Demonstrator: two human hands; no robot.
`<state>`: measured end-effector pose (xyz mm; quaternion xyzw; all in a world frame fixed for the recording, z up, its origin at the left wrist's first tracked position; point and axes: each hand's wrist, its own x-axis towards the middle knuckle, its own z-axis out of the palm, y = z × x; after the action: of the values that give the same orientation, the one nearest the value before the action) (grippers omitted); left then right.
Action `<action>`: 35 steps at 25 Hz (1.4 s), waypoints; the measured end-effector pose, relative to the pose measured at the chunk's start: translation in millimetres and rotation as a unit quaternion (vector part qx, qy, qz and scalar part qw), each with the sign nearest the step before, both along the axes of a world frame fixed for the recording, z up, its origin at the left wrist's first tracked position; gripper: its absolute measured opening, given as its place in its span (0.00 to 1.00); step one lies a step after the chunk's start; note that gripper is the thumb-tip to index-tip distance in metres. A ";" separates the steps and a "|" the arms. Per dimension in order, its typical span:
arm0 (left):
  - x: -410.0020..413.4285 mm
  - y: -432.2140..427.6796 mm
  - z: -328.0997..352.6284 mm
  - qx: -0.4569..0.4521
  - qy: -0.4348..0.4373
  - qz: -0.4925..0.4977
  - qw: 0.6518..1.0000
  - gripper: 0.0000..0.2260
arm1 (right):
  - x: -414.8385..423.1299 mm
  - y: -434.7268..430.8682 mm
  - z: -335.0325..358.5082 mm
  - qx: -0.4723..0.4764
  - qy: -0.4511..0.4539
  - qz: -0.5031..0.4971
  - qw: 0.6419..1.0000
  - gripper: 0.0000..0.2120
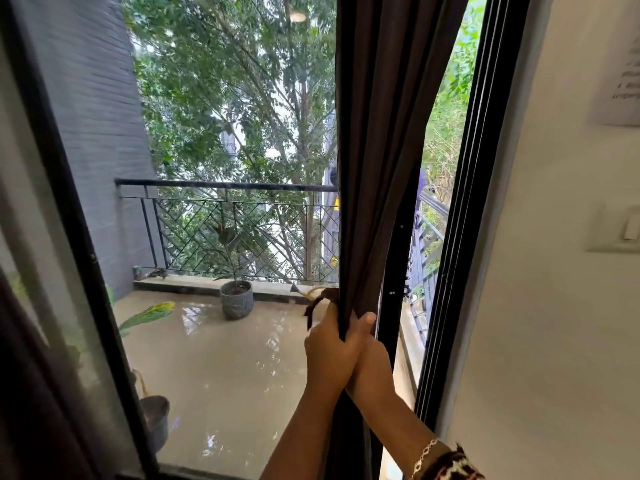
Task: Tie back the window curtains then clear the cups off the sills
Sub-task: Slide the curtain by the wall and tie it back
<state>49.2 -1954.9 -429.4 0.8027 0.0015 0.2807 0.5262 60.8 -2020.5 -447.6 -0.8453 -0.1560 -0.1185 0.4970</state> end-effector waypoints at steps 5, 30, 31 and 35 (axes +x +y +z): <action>9.8 2.8 7.9 0.062 0.004 0.047 0.997 0.14 | 13.5 -8.6 -9.2 -0.089 -0.094 0.054 0.990 0.30; 18.6 41.7 12.4 0.034 0.016 -0.067 0.997 0.14 | 27.5 -20.2 9.3 -0.113 -0.152 -0.119 0.975 0.16; 20.3 39.6 10.5 0.035 0.014 -0.066 0.997 0.14 | 23.1 -15.5 8.8 -0.136 -0.167 -0.124 0.969 0.15; 14.4 23.7 10.2 -0.030 0.036 -0.101 0.994 0.09 | 21.6 4.8 -10.8 -0.229 -0.255 -0.164 0.925 0.25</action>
<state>63.6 -1931.3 -419.2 0.7919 -0.0526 0.1970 0.5757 82.4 -2015.7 -458.4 -0.8912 -0.1592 -0.3713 0.2064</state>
